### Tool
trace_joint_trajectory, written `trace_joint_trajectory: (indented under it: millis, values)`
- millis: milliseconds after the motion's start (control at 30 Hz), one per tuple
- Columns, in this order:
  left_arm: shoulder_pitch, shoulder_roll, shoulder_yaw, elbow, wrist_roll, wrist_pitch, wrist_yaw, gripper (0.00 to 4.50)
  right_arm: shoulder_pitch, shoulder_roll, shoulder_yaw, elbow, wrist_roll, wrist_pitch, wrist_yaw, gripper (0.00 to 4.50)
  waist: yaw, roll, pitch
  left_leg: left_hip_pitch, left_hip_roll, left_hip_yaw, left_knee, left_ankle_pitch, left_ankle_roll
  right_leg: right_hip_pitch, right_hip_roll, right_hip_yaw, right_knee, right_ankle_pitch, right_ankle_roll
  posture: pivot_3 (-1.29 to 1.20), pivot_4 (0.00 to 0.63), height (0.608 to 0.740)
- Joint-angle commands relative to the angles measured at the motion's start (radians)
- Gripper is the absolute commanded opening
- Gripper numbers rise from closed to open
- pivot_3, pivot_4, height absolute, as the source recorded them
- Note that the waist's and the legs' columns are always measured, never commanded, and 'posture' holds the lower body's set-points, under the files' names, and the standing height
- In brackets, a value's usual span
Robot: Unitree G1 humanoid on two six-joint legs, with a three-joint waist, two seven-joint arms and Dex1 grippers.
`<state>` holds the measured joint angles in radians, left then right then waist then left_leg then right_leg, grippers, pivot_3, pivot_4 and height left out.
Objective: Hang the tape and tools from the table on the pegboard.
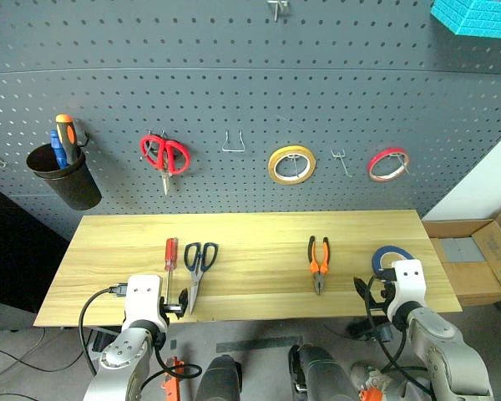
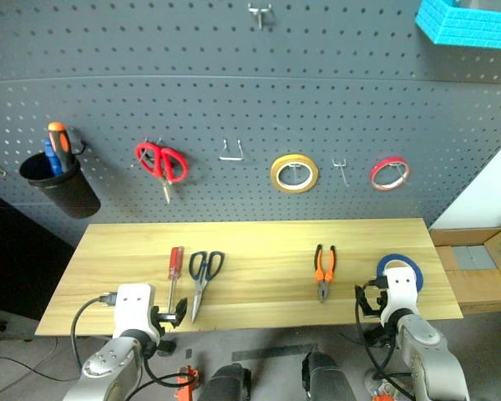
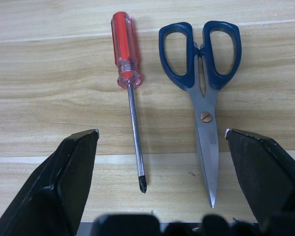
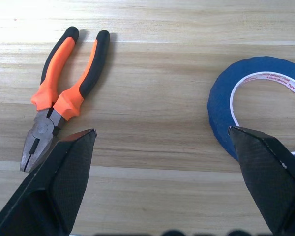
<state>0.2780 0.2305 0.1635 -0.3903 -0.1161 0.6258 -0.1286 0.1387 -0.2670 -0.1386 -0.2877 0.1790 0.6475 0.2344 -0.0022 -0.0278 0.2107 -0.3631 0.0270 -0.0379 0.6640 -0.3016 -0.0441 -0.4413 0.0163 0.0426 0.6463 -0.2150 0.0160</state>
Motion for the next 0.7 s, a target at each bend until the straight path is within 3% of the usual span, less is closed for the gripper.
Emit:
trace_joint_trajectory:
  millis: [33,700]
  values:
    - [0.0,0.013,0.005,-0.037,-0.011,0.004,-0.022,4.44,-0.001,-0.003,-0.012,-0.023,0.004,-0.009,-0.006,4.5,0.0,0.0,0.0,0.0,0.0,0.0,0.0,0.0,0.0,0.0,0.0,0.0,0.0,0.0,0.0,0.09,0.19,0.74]
    - [0.004,0.012,0.024,-0.041,-0.003,0.003,-0.012,4.44,-0.002,-0.008,-0.006,-0.033,0.001,-0.007,-0.003,4.5,-0.001,0.0,0.0,0.0,0.0,0.0,0.0,0.0,0.0,0.0,0.0,0.0,0.0,0.0,0.0,0.06,0.209,0.74]
